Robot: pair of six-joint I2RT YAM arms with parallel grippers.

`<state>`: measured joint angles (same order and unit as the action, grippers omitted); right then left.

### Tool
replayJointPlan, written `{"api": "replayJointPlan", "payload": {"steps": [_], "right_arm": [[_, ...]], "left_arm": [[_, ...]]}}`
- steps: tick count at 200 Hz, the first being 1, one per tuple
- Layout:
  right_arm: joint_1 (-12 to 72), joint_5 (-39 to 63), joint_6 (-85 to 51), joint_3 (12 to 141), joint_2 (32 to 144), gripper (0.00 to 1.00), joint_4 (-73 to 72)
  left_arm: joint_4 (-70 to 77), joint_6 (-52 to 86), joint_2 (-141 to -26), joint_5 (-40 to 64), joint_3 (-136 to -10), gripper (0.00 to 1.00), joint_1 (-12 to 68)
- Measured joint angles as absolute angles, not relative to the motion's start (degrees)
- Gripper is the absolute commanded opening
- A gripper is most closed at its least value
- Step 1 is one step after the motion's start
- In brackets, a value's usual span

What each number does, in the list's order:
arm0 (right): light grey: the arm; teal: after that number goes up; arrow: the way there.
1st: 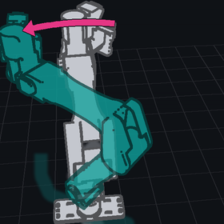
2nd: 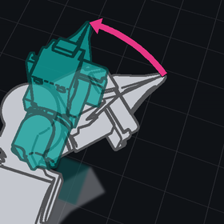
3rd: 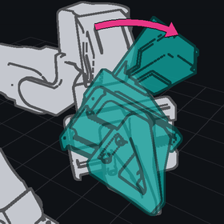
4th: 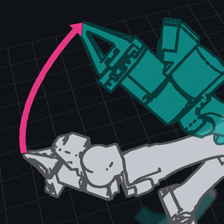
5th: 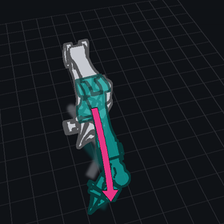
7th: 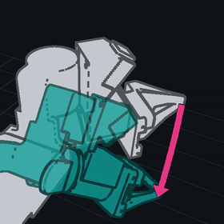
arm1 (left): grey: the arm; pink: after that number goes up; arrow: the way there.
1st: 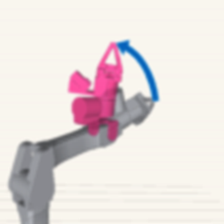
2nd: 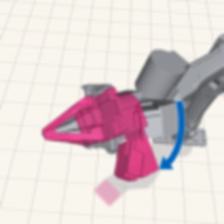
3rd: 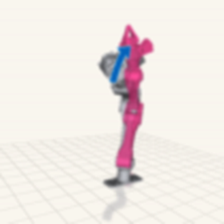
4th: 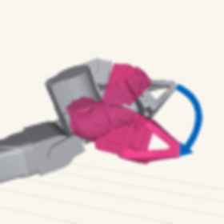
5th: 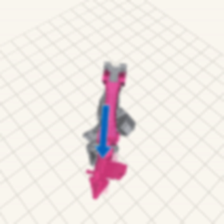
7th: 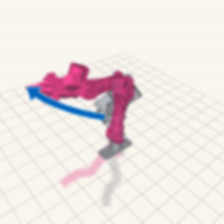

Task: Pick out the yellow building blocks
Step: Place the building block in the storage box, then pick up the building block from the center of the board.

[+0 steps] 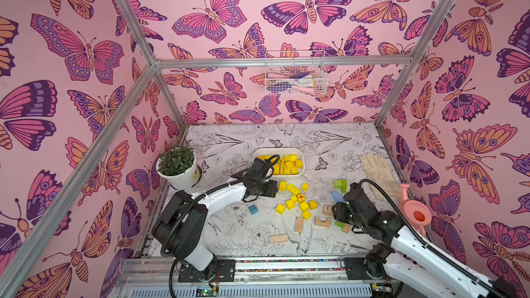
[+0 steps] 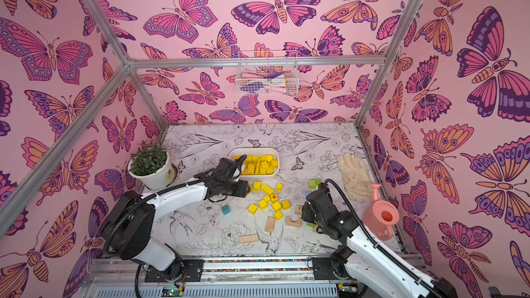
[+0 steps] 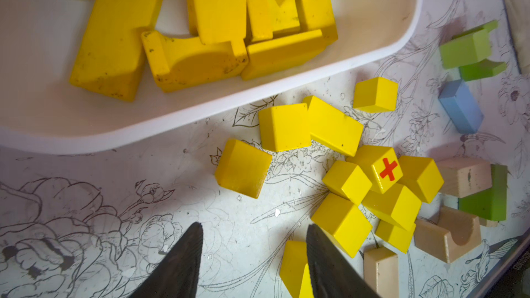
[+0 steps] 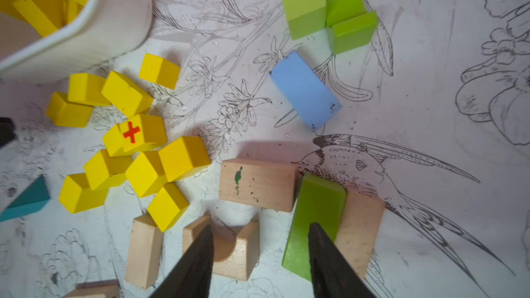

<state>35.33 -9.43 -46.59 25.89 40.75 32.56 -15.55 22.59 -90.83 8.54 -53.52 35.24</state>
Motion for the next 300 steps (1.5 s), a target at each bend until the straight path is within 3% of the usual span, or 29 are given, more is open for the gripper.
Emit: {"api": "replayJointPlan", "payload": {"steps": [137,300], "right_arm": [[34.57,-8.93,-48.88,24.84,40.01,0.59,28.60],[33.39,-7.62,-49.28,24.84,40.88,0.59,27.99]], "left_arm": [[-22.59,22.98,-101.41,8.10,-63.59,0.58,35.27],[-25.54,23.44,-105.75,8.40,-68.07,0.57,35.70]]}}
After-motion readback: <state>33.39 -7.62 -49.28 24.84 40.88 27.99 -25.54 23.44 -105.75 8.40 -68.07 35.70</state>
